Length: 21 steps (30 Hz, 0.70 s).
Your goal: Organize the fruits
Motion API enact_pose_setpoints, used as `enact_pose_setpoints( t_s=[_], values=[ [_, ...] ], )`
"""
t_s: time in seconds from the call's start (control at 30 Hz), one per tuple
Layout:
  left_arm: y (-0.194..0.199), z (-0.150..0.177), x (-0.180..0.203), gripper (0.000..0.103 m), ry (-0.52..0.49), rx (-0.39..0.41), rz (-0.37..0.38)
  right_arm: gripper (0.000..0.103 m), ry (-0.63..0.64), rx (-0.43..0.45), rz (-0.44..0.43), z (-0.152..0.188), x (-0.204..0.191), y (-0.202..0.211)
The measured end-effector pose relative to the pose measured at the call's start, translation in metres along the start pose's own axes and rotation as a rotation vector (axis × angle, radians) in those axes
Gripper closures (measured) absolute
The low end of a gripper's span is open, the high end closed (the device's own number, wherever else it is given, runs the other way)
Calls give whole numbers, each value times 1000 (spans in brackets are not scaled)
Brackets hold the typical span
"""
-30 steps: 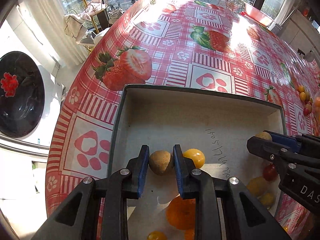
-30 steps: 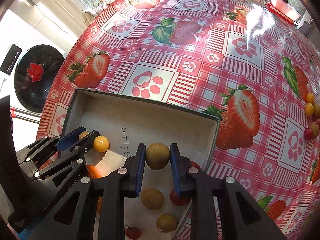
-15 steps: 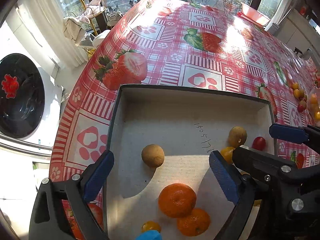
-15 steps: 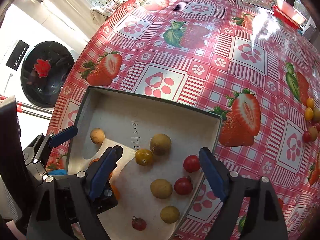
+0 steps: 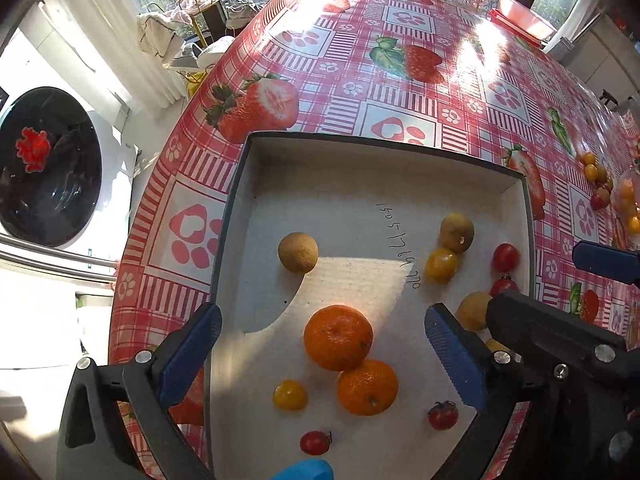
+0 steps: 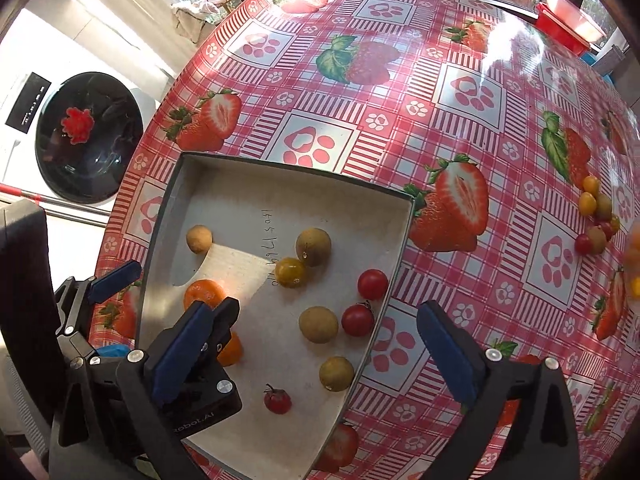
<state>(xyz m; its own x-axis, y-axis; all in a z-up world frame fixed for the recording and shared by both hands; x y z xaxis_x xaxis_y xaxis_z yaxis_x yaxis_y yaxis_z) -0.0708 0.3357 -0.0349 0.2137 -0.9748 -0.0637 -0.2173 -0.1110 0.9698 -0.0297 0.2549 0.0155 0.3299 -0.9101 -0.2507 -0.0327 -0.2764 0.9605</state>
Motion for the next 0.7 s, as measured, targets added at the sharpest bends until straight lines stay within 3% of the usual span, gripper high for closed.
enact_pose_setpoints(
  t_s=[0.7],
  values=[
    [11,8,1,1,-46,5,-27,1,3,-12,13,4,-1,0]
  ],
)
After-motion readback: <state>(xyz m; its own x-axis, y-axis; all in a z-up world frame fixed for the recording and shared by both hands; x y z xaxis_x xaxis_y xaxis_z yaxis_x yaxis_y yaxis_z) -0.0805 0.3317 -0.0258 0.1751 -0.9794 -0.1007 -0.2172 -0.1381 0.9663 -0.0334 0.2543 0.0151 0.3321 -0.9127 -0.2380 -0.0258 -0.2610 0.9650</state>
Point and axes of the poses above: each gripper's, at about its wrist camera, not at the fingertips, and y roughly against the way its jaws point, x to its right, z to its underside, the point moved 8 cm from there along -y, roughly the way its jaws point, and after that the axes turned 6 degrees about -y, right-handed, at the moved point
